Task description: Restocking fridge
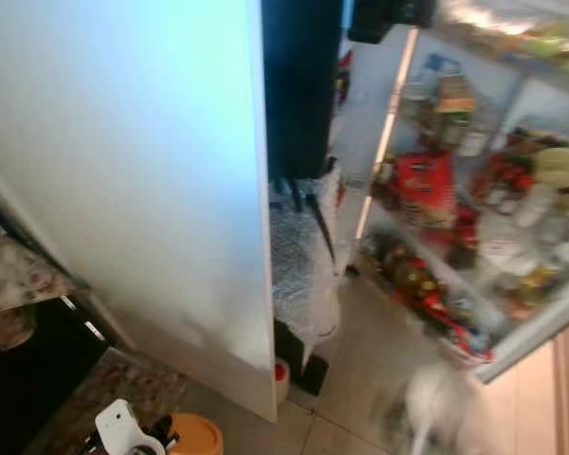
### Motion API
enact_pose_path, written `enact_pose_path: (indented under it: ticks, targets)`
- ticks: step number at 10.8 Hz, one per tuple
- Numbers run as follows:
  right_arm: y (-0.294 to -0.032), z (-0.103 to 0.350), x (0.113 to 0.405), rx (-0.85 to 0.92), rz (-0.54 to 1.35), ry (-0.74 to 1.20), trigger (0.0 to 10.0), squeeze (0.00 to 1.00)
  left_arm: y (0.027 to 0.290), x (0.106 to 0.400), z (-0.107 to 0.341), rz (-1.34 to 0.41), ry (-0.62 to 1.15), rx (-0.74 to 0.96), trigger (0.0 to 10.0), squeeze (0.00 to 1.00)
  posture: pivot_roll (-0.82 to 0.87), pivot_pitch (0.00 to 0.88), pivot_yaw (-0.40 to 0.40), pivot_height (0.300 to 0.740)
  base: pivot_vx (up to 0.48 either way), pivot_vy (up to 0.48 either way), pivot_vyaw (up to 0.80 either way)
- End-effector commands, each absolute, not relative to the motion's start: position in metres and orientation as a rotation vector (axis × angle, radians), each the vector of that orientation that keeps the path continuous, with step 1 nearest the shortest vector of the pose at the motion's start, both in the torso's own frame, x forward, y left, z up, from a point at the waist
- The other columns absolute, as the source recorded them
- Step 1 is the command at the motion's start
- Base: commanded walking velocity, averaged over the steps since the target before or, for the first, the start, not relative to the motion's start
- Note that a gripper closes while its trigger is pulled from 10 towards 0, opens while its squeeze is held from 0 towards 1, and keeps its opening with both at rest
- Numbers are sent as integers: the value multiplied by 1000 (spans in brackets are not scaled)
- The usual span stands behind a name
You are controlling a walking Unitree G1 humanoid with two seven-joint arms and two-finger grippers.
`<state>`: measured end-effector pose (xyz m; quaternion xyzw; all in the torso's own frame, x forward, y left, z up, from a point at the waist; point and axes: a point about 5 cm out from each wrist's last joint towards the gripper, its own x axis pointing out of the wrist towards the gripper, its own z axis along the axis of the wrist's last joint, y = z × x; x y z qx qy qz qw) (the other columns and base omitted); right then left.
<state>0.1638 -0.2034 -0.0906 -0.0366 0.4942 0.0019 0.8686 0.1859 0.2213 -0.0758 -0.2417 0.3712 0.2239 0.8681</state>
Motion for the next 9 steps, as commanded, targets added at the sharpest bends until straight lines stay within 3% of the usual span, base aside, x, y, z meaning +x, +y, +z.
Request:
enact_pose_path:
  ticks: [1,6,8,9]
  targets:
    - [-208,-91,162,-78,-28,1047,10000,0,224,178,-80,475,816,-488,10000,0,-34,0,16,740,0,0,0]
    - [-199,-92,161,-59,17,1034,10000,0,229,173,-80,476,818,-439,10000,0,-46,0,21,740,0,0,0]
    - [-203,-90,166,-95,12,1013,10000,0,230,170,-81,485,821,-431,10000,0,-43,0,19,740,0,-326,0]
    - [-205,-88,167,-152,23,1012,10000,0,230,170,-82,481,825,-431,10000,0,-39,0,18,740,0,-315,800]
